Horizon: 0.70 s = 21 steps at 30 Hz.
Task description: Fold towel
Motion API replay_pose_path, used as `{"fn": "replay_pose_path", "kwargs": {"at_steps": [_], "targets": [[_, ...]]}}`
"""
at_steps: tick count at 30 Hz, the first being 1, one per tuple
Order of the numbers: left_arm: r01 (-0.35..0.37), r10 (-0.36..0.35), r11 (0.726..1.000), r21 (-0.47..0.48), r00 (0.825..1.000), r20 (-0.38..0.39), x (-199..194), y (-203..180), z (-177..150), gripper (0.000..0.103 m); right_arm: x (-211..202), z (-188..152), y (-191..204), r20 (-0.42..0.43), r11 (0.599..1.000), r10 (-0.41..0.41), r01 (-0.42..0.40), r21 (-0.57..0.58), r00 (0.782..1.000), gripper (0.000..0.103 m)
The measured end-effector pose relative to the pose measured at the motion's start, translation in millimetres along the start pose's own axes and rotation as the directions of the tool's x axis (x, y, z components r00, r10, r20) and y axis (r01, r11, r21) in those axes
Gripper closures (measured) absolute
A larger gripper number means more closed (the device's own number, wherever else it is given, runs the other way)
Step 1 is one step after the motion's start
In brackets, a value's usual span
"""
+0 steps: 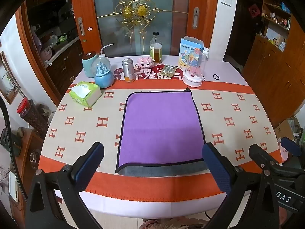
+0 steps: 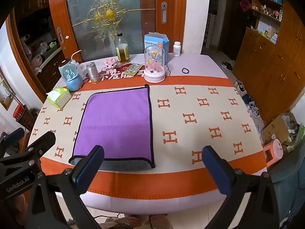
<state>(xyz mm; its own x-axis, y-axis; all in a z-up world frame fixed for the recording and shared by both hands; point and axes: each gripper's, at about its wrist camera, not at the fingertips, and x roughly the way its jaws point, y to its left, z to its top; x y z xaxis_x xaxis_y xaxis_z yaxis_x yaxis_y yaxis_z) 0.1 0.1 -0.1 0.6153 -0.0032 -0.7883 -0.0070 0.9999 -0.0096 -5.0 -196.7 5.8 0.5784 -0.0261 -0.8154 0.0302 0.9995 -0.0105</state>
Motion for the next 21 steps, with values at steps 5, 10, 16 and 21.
{"fn": "replay_pose_path", "kwargs": {"at_steps": [5,10,16,21], "targets": [[-0.004,0.004,1.000,0.002,1.000,-0.002,0.0,-0.1,0.0,0.001,1.0,-0.2,0.8,-0.002,1.000,-0.003,0.003,-0.002,1.000,0.001],[-0.004,0.004,1.000,0.003,1.000,-0.005,-0.1,0.0,-0.1,0.001,1.8,-0.6,-0.2,-0.002,1.000,0.002,-0.002,0.002,1.000,0.001],[-0.002,0.002,1.000,0.000,1.000,-0.007,1.8,-1.2,-7.5,0.001,2.1,-0.9,0.5,-0.004,1.000,0.001,-0.001,0.000,1.000,0.001],[-0.002,0.002,1.000,0.000,1.000,-0.013,0.5,1.3,-8.1,0.001,4.6,-4.6,1.9,-0.005,1.000,-0.002,0.002,0.000,1.000,0.001]]}}
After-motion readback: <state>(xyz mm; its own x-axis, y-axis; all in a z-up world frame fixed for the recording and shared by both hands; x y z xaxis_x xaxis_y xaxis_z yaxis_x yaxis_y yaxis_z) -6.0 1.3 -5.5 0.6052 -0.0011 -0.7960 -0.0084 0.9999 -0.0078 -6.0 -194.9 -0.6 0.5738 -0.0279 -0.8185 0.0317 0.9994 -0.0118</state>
